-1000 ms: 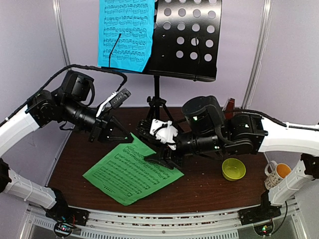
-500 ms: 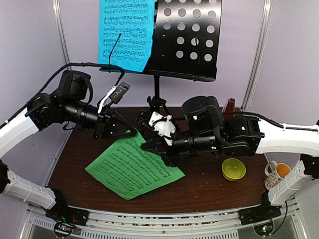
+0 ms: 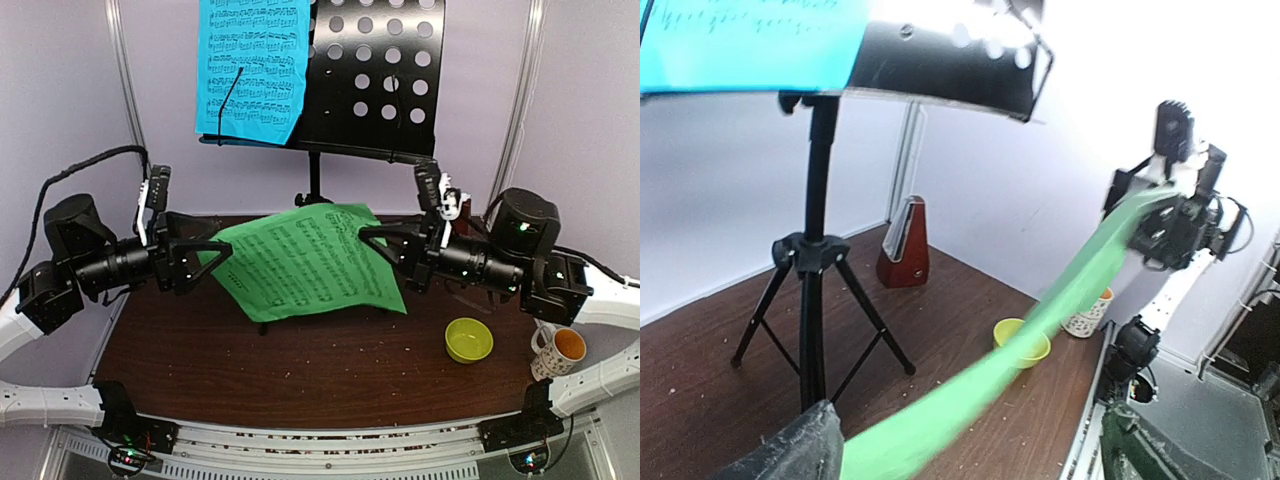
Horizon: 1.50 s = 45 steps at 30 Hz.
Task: Set up the instrument practice props
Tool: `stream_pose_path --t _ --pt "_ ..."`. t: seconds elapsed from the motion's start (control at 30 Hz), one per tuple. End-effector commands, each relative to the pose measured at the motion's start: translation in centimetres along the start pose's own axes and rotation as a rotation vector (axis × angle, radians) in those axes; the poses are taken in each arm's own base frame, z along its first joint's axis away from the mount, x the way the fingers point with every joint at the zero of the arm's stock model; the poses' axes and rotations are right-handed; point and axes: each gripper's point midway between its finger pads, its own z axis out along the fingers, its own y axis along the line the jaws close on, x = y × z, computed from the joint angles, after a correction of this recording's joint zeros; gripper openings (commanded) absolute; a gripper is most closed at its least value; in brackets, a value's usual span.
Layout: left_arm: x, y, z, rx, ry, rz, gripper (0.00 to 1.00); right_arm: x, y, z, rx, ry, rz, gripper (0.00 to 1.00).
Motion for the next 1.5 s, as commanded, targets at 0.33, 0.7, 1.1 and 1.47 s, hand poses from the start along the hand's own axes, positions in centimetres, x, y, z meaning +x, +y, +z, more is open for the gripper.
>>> stream_pose_path --t 0.33,0.7,1.1,1.47 --pt "-2.0 1.1 -1.2 -0.040 -0.274 0.057 0.98 -8.3 1.9 -6.9 -0.154 -0.365 0.133 0.00" --pt "-0.9 -2.8 0.2 0.176 -0.348 0.146 0.98 -9.6 0.2 -7.5 -0.082 -0.432 0.246 0.00" --pt "3.7 -0.2 -0.3 -0.034 -0.338 0.323 0.98 -11.8 -3.1 -9.3 0.068 -0.537 0.329 0.00" --pt "6.1 -1.9 3.6 -0.211 -0.300 0.593 0.98 -12.6 -4.4 -10.0 0.121 -0.585 0.384 0.00"
